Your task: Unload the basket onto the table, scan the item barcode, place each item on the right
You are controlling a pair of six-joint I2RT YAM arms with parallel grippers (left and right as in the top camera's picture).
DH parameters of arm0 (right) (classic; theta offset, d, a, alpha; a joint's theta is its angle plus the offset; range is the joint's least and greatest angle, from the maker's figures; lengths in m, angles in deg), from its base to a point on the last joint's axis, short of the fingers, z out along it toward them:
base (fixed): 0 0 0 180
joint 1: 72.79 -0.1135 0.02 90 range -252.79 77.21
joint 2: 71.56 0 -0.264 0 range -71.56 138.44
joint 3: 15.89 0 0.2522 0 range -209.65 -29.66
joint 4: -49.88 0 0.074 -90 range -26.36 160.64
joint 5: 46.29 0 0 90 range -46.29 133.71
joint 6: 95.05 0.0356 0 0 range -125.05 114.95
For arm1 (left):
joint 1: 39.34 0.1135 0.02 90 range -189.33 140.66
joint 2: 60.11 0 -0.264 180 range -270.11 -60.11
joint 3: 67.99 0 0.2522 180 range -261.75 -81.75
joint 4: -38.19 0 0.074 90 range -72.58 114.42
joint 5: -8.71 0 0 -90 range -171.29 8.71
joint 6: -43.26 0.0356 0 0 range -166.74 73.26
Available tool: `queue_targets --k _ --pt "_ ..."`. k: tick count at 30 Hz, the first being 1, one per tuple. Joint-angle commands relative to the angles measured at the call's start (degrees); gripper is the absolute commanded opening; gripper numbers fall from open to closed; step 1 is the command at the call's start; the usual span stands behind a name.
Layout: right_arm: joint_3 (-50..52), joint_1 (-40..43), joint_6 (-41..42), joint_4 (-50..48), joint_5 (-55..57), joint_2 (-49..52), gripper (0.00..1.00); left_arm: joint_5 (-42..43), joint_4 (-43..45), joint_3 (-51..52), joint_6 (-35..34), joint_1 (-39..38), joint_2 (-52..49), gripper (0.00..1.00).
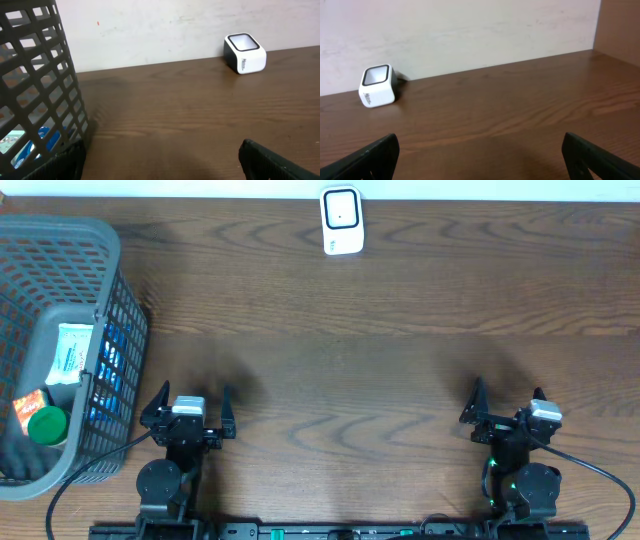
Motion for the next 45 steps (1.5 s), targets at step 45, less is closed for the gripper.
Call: queue_targets --k 45 --pt "0.1 0.7 -0.9 0.2 0.5 -0.3 0.99 7.1 0.3 1.2 -1.6 0.2 0.5 0.98"
